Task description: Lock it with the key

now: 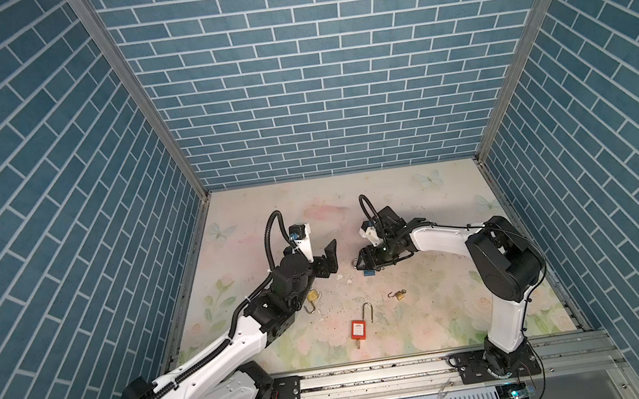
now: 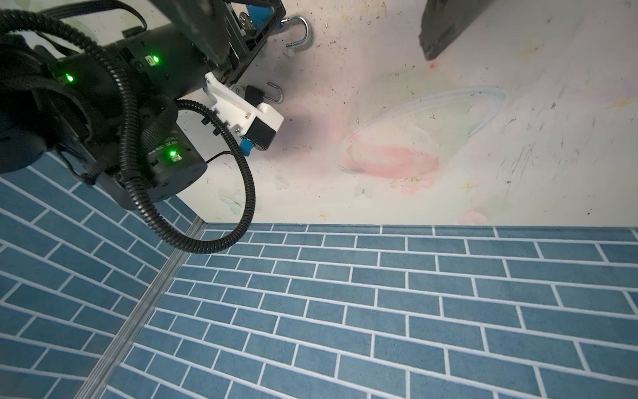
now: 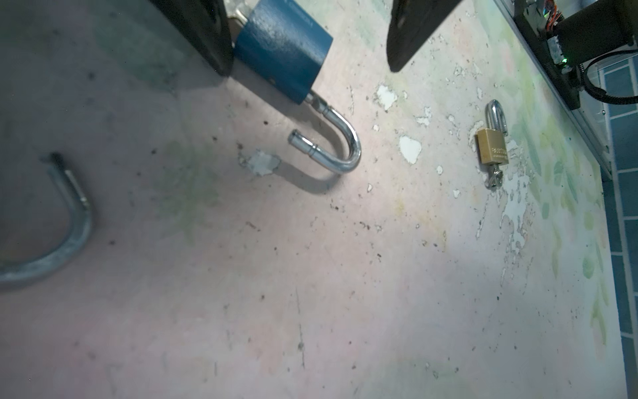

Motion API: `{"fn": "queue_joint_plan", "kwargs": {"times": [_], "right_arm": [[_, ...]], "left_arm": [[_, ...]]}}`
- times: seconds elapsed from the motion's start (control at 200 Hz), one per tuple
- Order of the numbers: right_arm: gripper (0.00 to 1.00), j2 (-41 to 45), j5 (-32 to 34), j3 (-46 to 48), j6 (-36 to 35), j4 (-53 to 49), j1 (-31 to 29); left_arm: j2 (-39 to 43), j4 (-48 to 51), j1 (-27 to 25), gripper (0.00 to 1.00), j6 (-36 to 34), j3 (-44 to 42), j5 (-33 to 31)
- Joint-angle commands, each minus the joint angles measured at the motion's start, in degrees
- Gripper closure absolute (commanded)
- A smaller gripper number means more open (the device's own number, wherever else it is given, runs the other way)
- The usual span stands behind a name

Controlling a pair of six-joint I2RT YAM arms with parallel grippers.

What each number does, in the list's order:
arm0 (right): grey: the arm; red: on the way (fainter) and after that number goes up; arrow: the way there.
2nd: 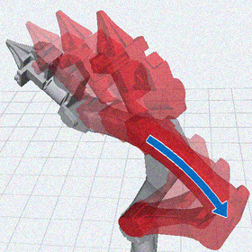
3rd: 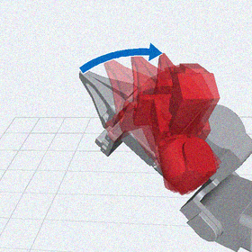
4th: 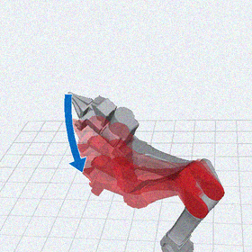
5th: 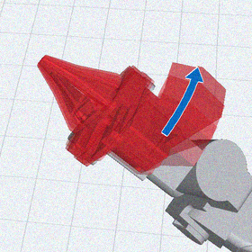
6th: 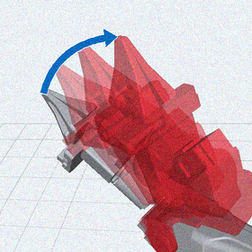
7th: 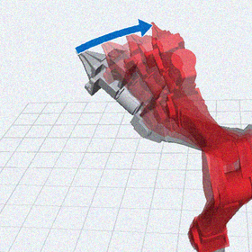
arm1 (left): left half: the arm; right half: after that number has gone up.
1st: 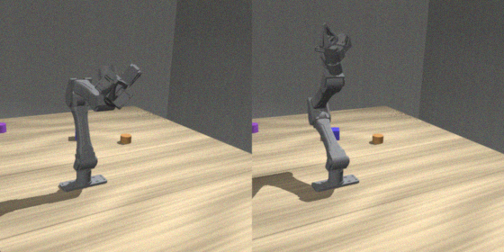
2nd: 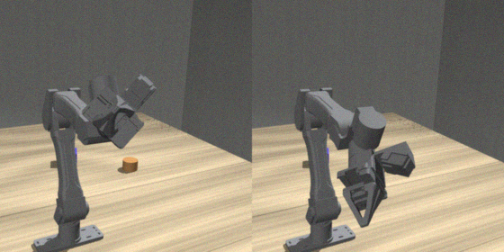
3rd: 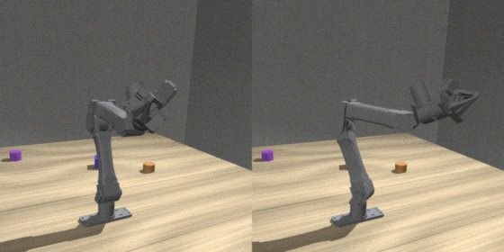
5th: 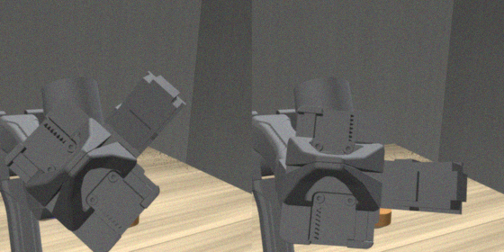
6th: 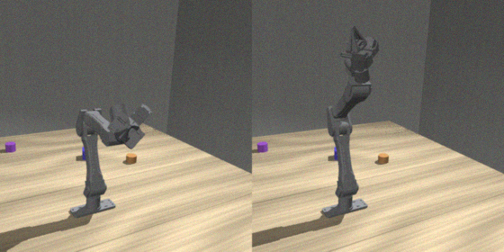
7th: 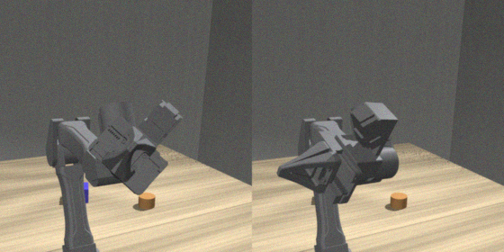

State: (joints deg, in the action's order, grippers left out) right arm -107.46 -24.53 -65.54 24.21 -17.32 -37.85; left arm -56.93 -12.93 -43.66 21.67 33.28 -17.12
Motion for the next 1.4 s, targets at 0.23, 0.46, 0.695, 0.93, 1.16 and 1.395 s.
{"fn": "queue_joint_plan", "kwargs": {"times": [0.23, 0.46, 0.695, 0.93, 1.16, 1.395], "right_arm": [[0.30, 2.7, -2.5, 5.1, 4.7, -2.3, -3.4], [0.31, 4.5, -1.9, 6.1, 5.2, -0.3, -4.0], [0.31, 15.0, 2.7, 7.7, 4.5, -1.0, -0.1], [0.25, 26.9, 17.2, 12.1, 6.2, -2.3, 6.8], [0.24, 32.6, 14.8, 19.5, 8.5, 4.9, 14.3], [0.24, 31.9, 12.6, 22.1, 8.4, 8.2, 15.9]], "left_arm": [[0.0, 8.9, 0.5, 0.12, 8.1, 0.4, -3.9], [-0.3, 14.3, 0.6, 0.12, 13.1, 1.3, -3.1], [-7.5, 24.0, 0.2, 0.13, 17.2, 6.4, 0.2], [-24.2, 36.7, -5.8, 0.15, 21.6, 19.7, 0.5], [-37.5, 44.9, -11.0, 0.20, 25.2, 32.4, 1.6], [-47.6, 51.4, -12.2, 0.22, 30.0, 40.6, 2.5]]}}
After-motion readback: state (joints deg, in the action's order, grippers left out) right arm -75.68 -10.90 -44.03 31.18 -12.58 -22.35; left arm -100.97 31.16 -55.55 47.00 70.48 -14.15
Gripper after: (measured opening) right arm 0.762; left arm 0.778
